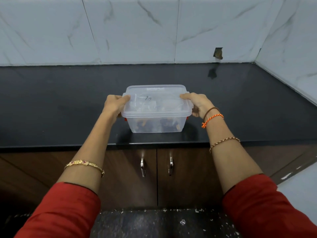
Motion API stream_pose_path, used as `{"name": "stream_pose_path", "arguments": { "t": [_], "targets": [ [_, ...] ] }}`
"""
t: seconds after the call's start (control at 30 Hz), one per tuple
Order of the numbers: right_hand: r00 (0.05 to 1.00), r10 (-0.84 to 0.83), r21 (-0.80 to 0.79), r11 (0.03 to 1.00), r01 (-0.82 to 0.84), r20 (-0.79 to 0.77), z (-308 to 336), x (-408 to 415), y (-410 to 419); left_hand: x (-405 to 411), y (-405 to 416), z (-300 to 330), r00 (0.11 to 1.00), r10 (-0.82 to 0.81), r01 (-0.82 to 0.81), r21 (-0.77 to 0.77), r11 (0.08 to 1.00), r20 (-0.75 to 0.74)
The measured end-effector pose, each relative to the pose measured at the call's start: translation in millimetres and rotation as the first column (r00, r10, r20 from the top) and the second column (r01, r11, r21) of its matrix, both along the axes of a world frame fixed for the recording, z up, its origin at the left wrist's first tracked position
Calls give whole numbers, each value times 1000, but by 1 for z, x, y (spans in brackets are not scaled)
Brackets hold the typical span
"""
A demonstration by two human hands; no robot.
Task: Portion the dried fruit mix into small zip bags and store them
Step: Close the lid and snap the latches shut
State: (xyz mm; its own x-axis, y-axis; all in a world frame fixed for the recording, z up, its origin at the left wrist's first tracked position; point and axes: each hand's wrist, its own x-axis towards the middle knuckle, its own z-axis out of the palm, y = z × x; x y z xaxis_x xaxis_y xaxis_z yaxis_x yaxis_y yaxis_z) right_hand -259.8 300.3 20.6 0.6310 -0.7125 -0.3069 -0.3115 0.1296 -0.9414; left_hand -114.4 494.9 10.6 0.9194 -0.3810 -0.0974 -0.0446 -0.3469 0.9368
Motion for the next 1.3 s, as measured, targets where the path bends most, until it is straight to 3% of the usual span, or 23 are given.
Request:
{"name": "stream_pose_path", "arguments": {
  "t": [0.13, 0.3, 0.43, 0.53, 0.63, 0.77, 0.93, 1.1, 1.2, 1.3],
  "targets": [
    [998, 6, 169, 985, -16, 59, -7, -4, 8, 1, -2, 0, 995, 94, -95, -36, 995, -24],
    [998, 60, 229, 972, -61, 11, -6, -10, 4, -7, 3, -6, 951, 129, -191, -207, 960, -280],
    [999, 35, 257, 965, -43, 36, 4, -13, 5, -6, 12, -7, 921, 13, -45, -73, 996, -389],
    [998, -60, 19, 998, 61, -33, 6, -4, 1, -3, 13, -5, 908, -24, 8, -41, 999, -418],
    [985, -153, -214, 968, 134, -75, 4, 1, 6, -4, 11, -4, 908, -14, -23, -83, 996, -420],
    [975, -174, -364, 924, 115, -136, 3, 1, 14, -9, 4, 0, 945, 102, -159, -163, 974, -311],
    [943, -227, -528, 846, 68, -242, 7, 3, 19, -9, 1, 3, 976, 209, -214, -97, 972, -58],
    [913, -284, -677, 736, 11, -293, 11, 4, 25, -6, -3, 4, 966, 178, -191, 57, 980, 188],
    [886, -330, -815, 572, -87, -326, 12, 7, 33, -7, -6, 4, 938, 119, -176, 150, 973, 327],
    [896, -326, -798, 600, -49, -300, 10, 5, 35, -4, -4, 2, 944, 115, -161, 129, 978, 308]
  ]
}}
